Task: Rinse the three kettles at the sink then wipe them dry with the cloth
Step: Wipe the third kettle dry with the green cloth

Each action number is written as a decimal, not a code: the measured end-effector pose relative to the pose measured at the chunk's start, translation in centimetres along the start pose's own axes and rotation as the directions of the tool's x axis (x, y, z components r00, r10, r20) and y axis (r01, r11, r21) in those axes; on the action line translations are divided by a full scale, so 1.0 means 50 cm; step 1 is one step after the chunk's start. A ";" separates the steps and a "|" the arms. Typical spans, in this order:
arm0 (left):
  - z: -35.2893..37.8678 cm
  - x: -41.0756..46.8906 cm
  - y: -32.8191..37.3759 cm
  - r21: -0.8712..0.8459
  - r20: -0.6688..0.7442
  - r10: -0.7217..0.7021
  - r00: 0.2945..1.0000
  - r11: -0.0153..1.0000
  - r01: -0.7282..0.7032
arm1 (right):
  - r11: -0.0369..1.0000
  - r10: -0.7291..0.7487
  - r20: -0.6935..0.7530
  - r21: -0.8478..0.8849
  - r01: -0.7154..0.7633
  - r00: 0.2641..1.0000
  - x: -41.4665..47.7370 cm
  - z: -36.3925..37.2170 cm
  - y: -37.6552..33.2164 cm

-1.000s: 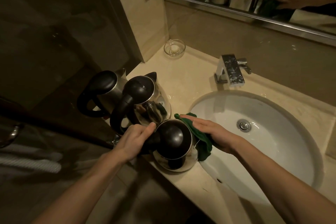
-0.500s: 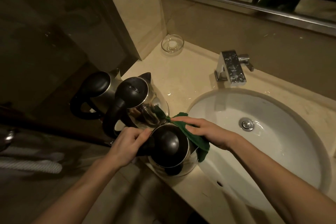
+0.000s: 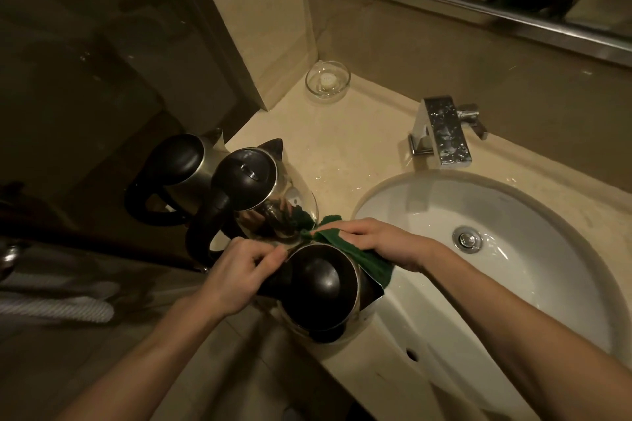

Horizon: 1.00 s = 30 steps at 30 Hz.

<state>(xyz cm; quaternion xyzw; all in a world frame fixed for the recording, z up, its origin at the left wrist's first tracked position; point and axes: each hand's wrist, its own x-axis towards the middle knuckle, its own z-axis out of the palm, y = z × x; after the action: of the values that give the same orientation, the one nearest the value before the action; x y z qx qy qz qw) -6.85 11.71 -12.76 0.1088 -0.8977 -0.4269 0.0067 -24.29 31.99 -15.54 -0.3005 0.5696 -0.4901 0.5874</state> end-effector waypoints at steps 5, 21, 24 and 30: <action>0.001 -0.003 -0.004 0.028 -0.025 0.012 1.000 1.000 -0.011 | 0.998 -0.058 0.072 -0.030 0.060 0.996 0.014 -0.001 -0.012; 0.005 -0.007 -0.002 0.047 -0.083 -0.038 0.996 0.998 0.042 | 0.998 0.021 0.003 -0.056 -0.021 1.000 0.038 0.011 -0.041; 0.006 -0.007 0.003 0.047 -0.116 -0.057 0.992 0.997 0.062 | 0.997 0.060 -0.111 -0.049 -0.066 0.992 0.026 0.013 -0.021; 0.009 -0.025 0.006 0.005 -0.163 -0.066 0.984 0.998 0.068 | 0.995 0.077 -0.265 -0.034 -0.089 0.961 0.005 0.030 -0.020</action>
<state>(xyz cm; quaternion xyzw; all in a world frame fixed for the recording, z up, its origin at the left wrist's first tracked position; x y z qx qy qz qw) -5.73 12.50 -12.69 0.1735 -0.8922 -0.4119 0.0652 -23.09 31.13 -14.47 -0.2219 0.6657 -0.4876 0.5195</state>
